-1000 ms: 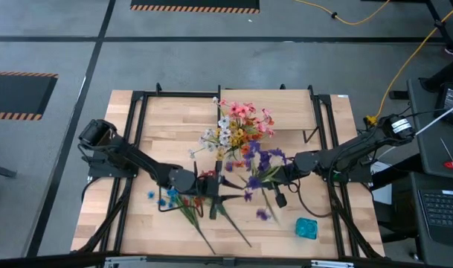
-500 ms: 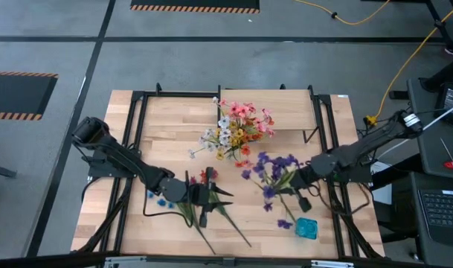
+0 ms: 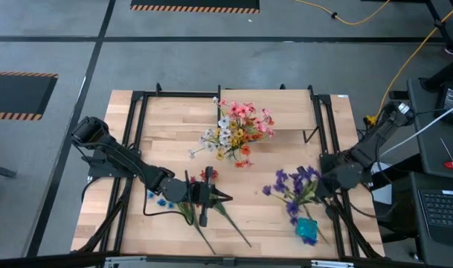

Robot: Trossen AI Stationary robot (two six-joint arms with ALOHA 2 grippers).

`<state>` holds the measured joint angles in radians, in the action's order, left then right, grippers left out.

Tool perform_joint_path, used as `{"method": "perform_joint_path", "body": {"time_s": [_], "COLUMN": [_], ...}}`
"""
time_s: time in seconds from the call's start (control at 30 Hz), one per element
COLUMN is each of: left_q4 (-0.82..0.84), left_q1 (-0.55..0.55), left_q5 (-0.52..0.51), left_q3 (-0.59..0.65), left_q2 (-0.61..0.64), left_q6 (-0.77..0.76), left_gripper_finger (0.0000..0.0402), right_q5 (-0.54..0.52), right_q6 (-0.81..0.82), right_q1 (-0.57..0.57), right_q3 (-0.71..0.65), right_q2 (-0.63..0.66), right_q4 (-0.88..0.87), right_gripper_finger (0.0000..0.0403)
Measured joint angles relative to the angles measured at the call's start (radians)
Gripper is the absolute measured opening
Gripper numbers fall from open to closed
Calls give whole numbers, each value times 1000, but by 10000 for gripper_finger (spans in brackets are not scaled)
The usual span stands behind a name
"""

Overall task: Pick and place flowers into a vace then onto a shelf
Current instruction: Put the violet flowers into the blue vase

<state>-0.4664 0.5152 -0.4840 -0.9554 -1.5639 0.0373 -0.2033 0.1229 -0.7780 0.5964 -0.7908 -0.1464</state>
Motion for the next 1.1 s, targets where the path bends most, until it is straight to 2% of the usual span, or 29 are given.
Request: {"method": "perform_joint_path", "body": {"time_s": [0.1,0.2,0.37,0.53,0.77,1.1], "left_q4": [0,-1,-1,-1,-9,-30], "left_q1": [0,0,0,0,0,0], "left_q5": [-35,-78,-133,-174,-225,-234], "left_q3": [0,0,0,0,-1,-1], "left_q2": [0,0,0,0,0,0], "left_q6": [-40,-70,-113,-122,-132,-154], "left_gripper_finger": [2,3,2,3,3,2], "right_q5": [-22,-88,-123,-215,-233,-233], "right_q6": [30,84,45,59,69,1], "right_q1": [-62,-131,-245,-325,-383,-385], "right_q3": [2,35,122,185,186,186], "right_q2": [24,27,28,33,66,88], "right_q4": [-53,-174,-241,-372,-411,-405], "right_gripper_finger": [0,0,0,0,0,0]}}
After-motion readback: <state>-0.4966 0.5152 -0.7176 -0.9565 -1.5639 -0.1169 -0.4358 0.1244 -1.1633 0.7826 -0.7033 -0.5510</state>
